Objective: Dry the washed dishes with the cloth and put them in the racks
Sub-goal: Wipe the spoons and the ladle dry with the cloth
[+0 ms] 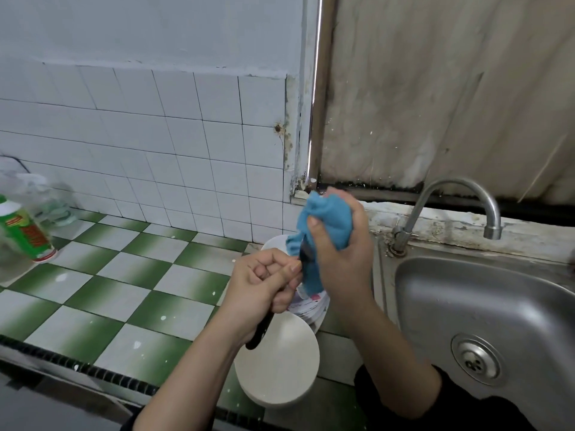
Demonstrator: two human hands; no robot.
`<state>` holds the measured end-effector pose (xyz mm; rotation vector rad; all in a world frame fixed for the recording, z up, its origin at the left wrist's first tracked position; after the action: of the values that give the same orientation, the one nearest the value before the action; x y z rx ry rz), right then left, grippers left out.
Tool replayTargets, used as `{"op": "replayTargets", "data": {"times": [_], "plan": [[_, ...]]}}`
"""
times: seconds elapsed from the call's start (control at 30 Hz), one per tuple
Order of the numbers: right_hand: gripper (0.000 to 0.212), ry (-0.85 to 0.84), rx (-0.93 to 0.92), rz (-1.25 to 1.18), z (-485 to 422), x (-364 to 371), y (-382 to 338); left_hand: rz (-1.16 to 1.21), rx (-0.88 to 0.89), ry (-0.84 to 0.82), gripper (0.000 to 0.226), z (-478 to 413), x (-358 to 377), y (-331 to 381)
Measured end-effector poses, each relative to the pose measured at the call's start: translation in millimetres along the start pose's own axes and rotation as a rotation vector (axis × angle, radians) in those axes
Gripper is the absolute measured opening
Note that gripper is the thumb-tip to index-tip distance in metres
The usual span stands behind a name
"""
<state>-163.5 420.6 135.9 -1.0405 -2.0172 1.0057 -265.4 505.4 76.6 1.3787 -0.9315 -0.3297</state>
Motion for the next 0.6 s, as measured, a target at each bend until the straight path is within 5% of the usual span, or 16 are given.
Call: {"op": "replayTargets", "data": {"times": [0.17,0.27,0.47,0.6], "plan": [[0.021,0.187,0.322,-0.237,-36,-19,25,0.033,-0.001,-0.053,0.019,3,8,-2],[0.021,0.225,0.307,-0.338,-20,-23,24,0.067,0.012,0.015,0.020,-5,0,-1],[0.025,-0.065,0.210,-0.162,29,11,18,0.061,0.030,0.017,0.015,-11,-7,2],[0.028,0.006,0.236,-0.126,-1,8,21,0.019,0.008,-0.020,0.014,-10,-7,1]]}}
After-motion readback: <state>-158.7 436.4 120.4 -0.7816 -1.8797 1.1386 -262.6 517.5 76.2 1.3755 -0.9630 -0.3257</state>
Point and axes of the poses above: each hand's wrist, its own z-axis away from the middle knuckle, its own x-axis out of the palm, y = z × x, the point moved 10 cm from there along -z, towards the middle knuckle, and after that the axes turned 6 degrees about y, right-handed, at the moved point
